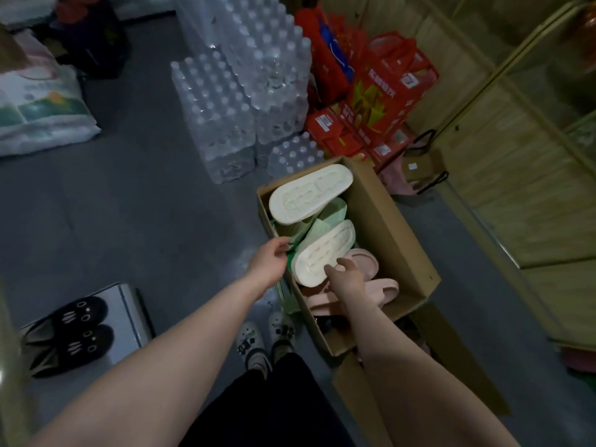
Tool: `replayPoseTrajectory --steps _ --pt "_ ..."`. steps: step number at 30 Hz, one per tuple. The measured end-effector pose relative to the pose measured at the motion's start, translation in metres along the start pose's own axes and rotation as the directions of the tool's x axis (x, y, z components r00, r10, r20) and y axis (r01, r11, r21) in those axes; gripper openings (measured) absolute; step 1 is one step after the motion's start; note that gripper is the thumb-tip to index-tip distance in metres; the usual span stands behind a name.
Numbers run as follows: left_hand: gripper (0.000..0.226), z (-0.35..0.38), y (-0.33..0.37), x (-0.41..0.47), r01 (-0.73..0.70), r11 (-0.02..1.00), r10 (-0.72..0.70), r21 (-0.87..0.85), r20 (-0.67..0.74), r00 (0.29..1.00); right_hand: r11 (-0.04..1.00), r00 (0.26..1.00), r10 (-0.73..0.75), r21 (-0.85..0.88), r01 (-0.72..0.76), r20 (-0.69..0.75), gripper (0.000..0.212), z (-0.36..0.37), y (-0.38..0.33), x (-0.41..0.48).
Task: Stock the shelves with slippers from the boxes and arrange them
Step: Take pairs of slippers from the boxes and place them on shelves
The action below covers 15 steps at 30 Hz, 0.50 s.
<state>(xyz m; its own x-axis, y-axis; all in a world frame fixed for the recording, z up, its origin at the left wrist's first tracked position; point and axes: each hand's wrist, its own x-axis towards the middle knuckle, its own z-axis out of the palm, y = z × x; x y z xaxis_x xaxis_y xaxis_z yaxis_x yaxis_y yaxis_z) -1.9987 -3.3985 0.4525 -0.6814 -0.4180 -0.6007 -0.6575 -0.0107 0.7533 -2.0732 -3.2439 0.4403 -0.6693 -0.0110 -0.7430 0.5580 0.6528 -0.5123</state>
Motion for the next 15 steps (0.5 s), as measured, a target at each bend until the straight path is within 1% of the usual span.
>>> replayPoseTrajectory --steps 3,5,7,9,11,12,13,14,15 --pt "0.054 0.013 0.000 0.017 0.045 0.993 -0.053 0.109 0.067 0.996 0.998 0.998 0.059 0.009 -0.059 0.031 0.058 0.013 -0.001 0.022" --pt "0.055 0.023 0.000 0.029 0.070 0.984 -0.088 0.166 0.101 0.991 0.995 0.994 0.093 0.039 -0.095 0.056 0.065 0.020 0.001 0.036" --pt "0.053 0.030 0.002 0.043 0.095 0.971 -0.124 0.221 0.119 0.985 0.996 0.994 0.088 0.028 -0.090 0.067 0.074 0.024 0.003 0.051" --pt "0.049 0.035 0.004 0.061 0.099 0.939 -0.145 0.330 0.120 0.982 0.995 0.992 0.098 0.028 -0.101 0.083 0.091 0.027 0.004 0.066" --pt "0.043 0.041 0.009 0.076 0.109 0.898 -0.183 0.427 0.136 0.974 0.985 0.983 0.143 0.084 -0.153 0.111 0.111 0.028 0.004 0.077" --pt "0.038 0.045 0.012 0.079 0.111 0.882 -0.201 0.457 0.154 0.967 0.976 0.977 0.160 0.125 -0.177 0.139 0.114 0.028 0.003 0.081" --pt "0.034 0.050 0.016 0.081 0.109 0.876 -0.210 0.470 0.168 0.963 0.966 0.971 0.172 0.164 -0.199 0.167 0.113 0.027 0.003 0.086" --pt "0.031 0.055 0.020 0.082 0.107 0.877 -0.213 0.469 0.180 0.960 0.958 0.968 0.174 0.198 -0.208 0.180 0.111 0.026 0.003 0.090" --pt "0.033 0.060 0.022 0.082 0.113 0.885 -0.217 0.451 0.184 0.959 0.949 0.967 0.174 0.229 -0.215 0.186 0.107 0.024 0.004 0.094"
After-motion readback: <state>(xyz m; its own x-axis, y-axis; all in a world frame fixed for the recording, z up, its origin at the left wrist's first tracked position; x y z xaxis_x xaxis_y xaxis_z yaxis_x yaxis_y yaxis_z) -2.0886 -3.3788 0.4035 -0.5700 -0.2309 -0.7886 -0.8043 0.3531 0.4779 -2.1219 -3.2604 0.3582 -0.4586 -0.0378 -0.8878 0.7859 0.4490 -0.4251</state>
